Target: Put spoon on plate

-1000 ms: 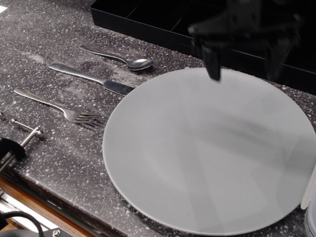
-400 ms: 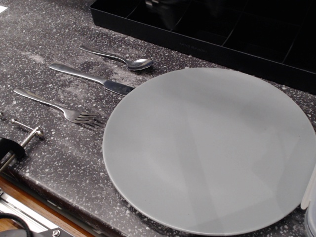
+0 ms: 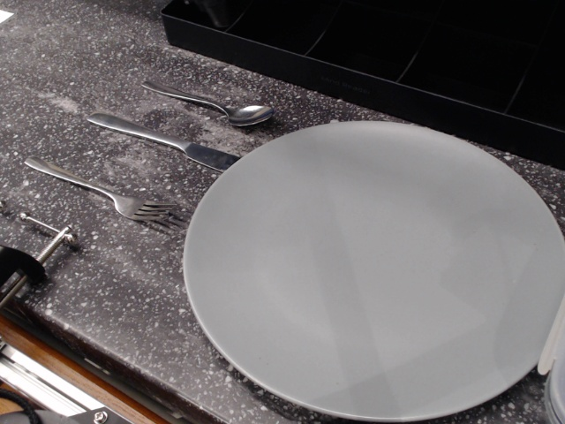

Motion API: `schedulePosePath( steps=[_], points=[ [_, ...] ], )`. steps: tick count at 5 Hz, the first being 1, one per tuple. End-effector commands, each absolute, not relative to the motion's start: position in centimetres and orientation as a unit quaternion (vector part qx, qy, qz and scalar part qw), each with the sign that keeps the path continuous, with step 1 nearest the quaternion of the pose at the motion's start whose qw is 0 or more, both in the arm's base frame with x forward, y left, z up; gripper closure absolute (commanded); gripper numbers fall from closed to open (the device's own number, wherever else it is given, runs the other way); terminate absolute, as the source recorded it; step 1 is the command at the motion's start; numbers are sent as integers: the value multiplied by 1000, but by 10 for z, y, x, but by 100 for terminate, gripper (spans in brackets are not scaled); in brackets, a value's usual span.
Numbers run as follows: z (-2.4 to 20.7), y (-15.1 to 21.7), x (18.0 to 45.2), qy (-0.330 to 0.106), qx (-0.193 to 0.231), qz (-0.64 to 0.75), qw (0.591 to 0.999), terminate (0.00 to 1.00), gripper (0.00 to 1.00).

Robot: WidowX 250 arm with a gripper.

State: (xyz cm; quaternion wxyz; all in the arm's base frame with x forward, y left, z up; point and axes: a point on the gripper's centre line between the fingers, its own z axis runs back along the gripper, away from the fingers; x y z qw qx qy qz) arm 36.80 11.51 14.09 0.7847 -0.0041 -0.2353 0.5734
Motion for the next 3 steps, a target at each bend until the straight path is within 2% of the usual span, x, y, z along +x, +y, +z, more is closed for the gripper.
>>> schedulePosePath(
  steps=[1,2,3],
  points=[
    [114,149,339,-225,75,647,725,0,0],
    [98,155,332,-222,108,671,699,0,0],
    [91,156,340,-195,133,679,695,0,0]
  ],
)
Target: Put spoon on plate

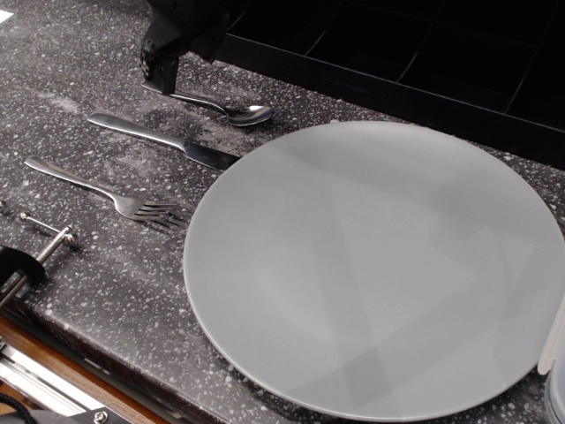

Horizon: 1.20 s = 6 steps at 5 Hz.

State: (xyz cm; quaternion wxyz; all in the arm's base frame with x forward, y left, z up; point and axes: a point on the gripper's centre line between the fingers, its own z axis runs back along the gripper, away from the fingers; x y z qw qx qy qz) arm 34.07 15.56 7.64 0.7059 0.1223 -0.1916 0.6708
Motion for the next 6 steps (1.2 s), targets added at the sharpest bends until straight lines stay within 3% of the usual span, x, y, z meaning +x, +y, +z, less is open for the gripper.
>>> schedulePosePath(
  steps=[1,4,5,6],
  points=[
    [87,151,347,-175,133,686,693,0,0],
    [55,136,353,-143,109,676,715,0,0],
    [57,132,357,-112,81,671,728,0,0],
    [53,130,358,-108,74,668,732,0,0]
  ],
)
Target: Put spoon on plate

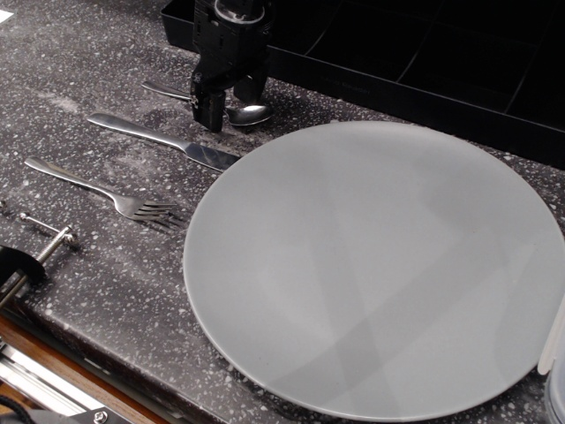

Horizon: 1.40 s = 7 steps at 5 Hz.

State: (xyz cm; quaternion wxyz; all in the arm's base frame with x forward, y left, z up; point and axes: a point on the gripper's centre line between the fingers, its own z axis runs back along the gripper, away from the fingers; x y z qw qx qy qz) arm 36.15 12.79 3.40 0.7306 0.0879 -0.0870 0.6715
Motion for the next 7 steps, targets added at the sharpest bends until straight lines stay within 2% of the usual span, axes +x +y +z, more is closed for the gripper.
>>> schedulePosePath(
  steps=[1,4,5,6,7],
  points=[
    [54,132,361,-95,76,673,730,0,100],
    [58,152,363,-99,75,656,744,0,100],
    [83,139,356,-77,37,646,759,0,100],
    [127,108,343,-47,-22,633,773,0,100],
    [147,76,326,-24,-44,601,798,0,100]
  ],
)
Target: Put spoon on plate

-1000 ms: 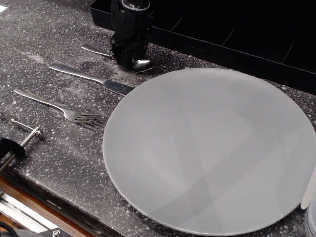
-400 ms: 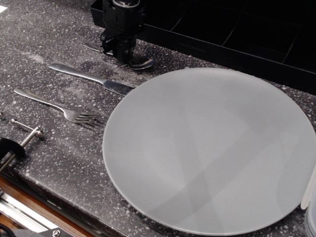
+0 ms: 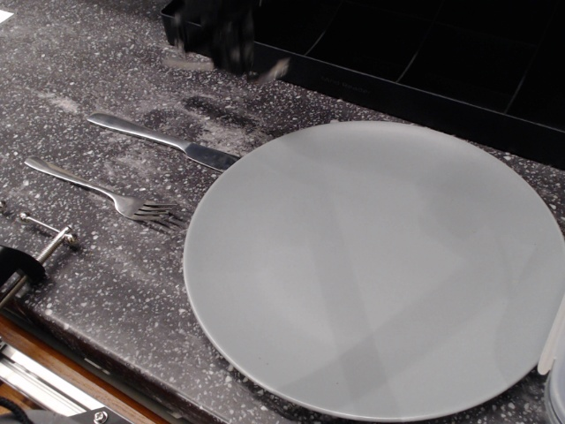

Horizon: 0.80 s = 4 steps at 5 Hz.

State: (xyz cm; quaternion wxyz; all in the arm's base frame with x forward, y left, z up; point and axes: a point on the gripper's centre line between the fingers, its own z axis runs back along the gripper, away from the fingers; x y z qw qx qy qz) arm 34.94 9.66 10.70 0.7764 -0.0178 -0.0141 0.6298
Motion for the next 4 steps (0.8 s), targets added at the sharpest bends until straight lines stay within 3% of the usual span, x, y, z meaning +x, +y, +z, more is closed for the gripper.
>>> schedulePosePath(
  steps=[1,3,4],
  points=[
    [143,52,304,-30,-53,567,822,0,100],
    [122,7,257,-53,-46,504,861,0,100],
    [104,0,246,-70,-52,478,874,100,100]
  ],
)
